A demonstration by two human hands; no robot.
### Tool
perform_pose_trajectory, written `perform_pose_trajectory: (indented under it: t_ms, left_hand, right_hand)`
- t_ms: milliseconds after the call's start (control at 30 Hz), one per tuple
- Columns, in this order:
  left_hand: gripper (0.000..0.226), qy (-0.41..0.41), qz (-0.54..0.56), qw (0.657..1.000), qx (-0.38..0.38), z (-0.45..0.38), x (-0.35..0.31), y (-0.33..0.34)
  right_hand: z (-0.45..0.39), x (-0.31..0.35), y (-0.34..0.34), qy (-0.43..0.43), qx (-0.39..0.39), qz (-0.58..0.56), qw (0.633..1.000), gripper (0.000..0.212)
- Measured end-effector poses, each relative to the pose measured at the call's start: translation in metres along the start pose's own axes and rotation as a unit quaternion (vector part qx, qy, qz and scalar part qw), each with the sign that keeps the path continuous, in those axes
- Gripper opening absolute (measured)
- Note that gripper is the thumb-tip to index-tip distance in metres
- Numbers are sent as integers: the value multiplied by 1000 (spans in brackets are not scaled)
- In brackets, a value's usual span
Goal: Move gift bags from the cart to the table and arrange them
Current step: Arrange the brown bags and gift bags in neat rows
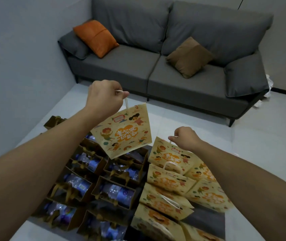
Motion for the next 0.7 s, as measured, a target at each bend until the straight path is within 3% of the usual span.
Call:
perform_pose_trajectory:
  t_ms: [267, 467, 700]
  left_hand:
    - [27, 17, 2, 1000, 7, -2, 0, 11]
    - [28, 19, 17, 1000, 12, -5, -2, 18]
    - [27, 25, 21, 999, 11, -4, -7, 14]
  right_hand:
    - [-14, -13, 52, 12, 62, 36, 997, 34]
    - [-27, -8, 52, 20, 57, 49, 997, 20]
    - [-25, -7, 61, 23, 68, 66, 995, 18]
Point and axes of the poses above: each hand's wrist, its own z-axis away from the middle knuckle, its own y-axis out of the palm, x = y × z, the point moved 10 cm from there along -z, towards the middle knuckle, and after that the axes turned 5 degrees about z, right-handed, at the moved point
